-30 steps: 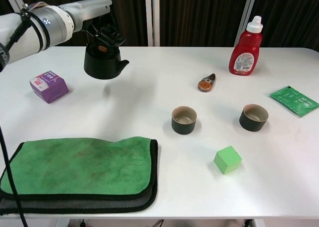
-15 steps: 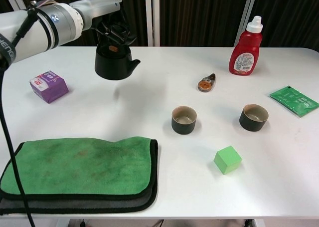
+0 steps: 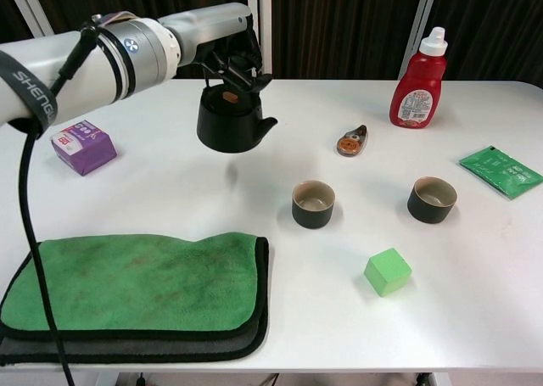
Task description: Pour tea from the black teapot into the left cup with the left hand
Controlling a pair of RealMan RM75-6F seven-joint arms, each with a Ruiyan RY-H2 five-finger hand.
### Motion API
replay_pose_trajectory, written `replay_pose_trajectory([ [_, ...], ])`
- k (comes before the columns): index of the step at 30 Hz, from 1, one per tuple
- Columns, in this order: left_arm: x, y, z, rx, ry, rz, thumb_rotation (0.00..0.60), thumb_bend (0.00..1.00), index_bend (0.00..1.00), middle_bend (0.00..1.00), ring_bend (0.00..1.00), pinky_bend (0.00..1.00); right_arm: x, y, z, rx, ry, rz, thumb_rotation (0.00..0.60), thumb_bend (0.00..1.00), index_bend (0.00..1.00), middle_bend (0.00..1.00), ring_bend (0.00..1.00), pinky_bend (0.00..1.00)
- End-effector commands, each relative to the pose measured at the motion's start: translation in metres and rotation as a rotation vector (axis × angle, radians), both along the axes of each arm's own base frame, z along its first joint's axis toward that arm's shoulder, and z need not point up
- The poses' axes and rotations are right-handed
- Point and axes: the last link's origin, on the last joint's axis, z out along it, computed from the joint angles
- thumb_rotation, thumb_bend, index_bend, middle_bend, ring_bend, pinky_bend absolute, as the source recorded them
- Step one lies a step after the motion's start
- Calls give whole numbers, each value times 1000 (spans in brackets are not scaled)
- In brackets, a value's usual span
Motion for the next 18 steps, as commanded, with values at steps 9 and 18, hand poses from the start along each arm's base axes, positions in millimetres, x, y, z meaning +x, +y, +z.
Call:
replay_pose_trajectory([
  [9,14,-29,-15,-15,3,-65,600,477,1000,1000,997,481,1,0,1,-2,-1,6,600,361,0,0,0,0],
  [18,23,-34,-32,-26,7,-86,600,477,1000,1000,997,481,1,1,0,1,1,6,600,360,0,0,0,0],
])
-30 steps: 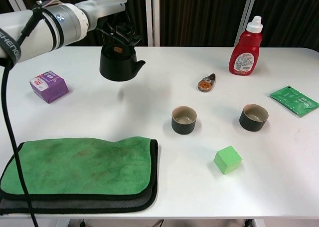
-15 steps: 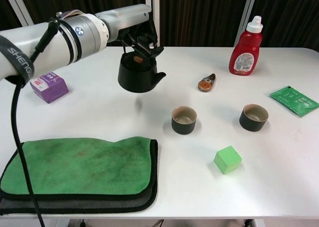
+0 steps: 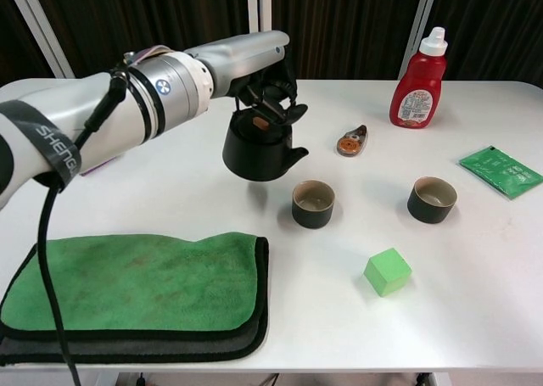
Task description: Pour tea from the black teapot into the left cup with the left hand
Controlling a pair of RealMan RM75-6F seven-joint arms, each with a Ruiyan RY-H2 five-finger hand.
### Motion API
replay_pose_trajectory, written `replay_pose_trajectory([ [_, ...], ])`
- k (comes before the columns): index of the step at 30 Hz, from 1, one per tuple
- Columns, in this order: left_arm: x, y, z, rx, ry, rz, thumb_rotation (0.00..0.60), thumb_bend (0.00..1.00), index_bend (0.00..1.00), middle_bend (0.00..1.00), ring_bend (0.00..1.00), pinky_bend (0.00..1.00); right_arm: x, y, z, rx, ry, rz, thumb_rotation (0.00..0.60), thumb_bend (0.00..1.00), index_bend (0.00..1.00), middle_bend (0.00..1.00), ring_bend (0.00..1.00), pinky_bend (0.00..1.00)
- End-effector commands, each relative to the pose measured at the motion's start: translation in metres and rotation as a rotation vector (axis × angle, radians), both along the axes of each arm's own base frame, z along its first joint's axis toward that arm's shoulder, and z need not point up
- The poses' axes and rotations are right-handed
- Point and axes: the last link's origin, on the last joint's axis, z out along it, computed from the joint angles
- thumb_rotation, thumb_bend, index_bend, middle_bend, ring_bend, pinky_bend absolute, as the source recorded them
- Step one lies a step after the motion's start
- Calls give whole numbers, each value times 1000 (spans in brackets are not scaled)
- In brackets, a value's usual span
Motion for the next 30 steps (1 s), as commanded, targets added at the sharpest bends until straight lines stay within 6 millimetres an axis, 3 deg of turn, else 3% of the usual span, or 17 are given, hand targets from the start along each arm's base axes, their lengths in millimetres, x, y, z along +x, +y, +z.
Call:
replay_pose_trajectory([
  [1,2,-1,-4,3,4,-9,600,477,1000,1000,997,481,0,0,0,0,2,1,600,360,0,0,0,0],
  [30,7,-20,-18,121,73,-124,600,477,1000,1000,997,481,1,-1,-1,6,7,2,600,360,0,0,0,0],
])
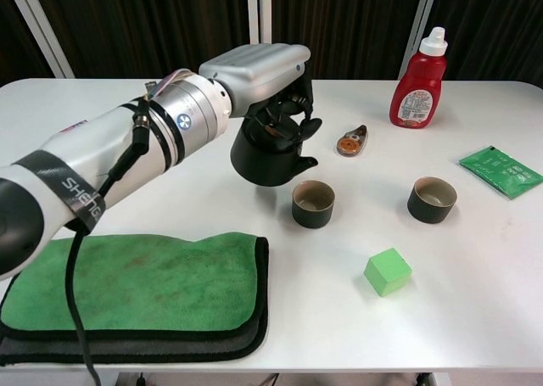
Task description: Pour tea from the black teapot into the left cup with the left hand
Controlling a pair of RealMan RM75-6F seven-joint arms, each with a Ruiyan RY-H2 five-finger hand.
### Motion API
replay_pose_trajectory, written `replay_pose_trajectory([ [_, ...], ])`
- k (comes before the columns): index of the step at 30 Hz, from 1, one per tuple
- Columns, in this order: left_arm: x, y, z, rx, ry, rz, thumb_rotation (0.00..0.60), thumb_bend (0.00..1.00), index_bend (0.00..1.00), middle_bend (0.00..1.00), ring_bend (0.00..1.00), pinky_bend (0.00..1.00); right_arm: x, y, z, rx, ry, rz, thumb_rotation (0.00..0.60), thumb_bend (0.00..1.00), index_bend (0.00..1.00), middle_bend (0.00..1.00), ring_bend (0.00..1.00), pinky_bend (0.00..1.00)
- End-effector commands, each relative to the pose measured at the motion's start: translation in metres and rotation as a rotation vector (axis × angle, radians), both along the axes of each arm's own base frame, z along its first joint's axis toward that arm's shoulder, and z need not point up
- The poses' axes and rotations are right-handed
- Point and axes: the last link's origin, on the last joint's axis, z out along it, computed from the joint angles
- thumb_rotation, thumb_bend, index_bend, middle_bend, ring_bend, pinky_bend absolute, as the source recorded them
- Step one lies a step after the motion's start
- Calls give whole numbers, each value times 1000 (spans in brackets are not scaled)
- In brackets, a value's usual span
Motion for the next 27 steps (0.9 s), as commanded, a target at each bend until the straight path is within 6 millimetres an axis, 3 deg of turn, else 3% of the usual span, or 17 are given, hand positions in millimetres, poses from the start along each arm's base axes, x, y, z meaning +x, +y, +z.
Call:
replay_pose_trajectory([
  [1,0,-3,-1,27,18,-25,600,477,1000,1000,997,481,0,0,0,0,0,1,600,360,0,0,0,0],
  [27,6,-15,-6,101,65,-109,600,478,1000,1000,998,482,0,0,-1,4,1,-2,600,360,0,0,0,0],
])
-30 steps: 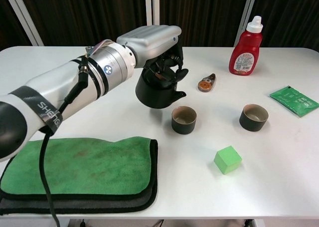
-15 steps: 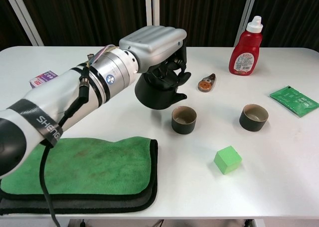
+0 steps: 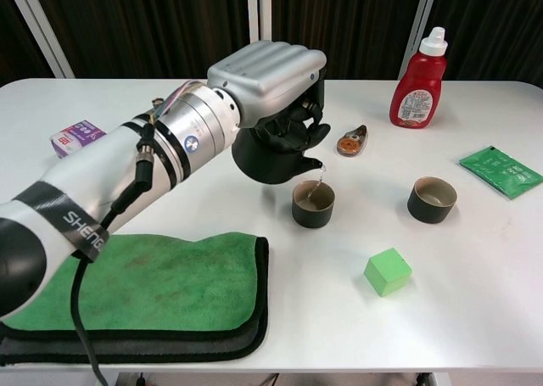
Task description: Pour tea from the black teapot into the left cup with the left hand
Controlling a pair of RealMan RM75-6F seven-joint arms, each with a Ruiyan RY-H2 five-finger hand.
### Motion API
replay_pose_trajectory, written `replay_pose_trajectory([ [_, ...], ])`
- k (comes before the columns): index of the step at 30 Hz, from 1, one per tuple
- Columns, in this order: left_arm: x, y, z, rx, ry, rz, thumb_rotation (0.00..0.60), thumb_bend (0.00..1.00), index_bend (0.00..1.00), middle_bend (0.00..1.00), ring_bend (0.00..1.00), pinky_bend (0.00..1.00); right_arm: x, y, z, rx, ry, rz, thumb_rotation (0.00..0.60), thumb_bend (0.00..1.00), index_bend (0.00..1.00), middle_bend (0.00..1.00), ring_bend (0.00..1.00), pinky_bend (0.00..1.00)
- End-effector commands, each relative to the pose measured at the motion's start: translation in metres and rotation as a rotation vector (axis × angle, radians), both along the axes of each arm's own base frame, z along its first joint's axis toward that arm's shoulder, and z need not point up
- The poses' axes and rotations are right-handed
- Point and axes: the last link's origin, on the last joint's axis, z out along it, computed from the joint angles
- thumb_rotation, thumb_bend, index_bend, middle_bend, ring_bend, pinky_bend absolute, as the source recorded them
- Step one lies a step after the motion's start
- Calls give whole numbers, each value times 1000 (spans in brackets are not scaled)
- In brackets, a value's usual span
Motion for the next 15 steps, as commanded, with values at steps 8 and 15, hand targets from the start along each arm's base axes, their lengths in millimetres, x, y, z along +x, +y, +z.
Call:
replay_pose_trajectory([
  [8,0,-2,-2,23,15,-22,600,478,1000,1000,1000,479,0,0,-2,4,-2,1,600,359,0,0,0,0],
  [15,-1,-2,-1,38,23,-31,600,478,1000,1000,1000,479,1,0,-1,2,-1,2,600,359,0,0,0,0],
])
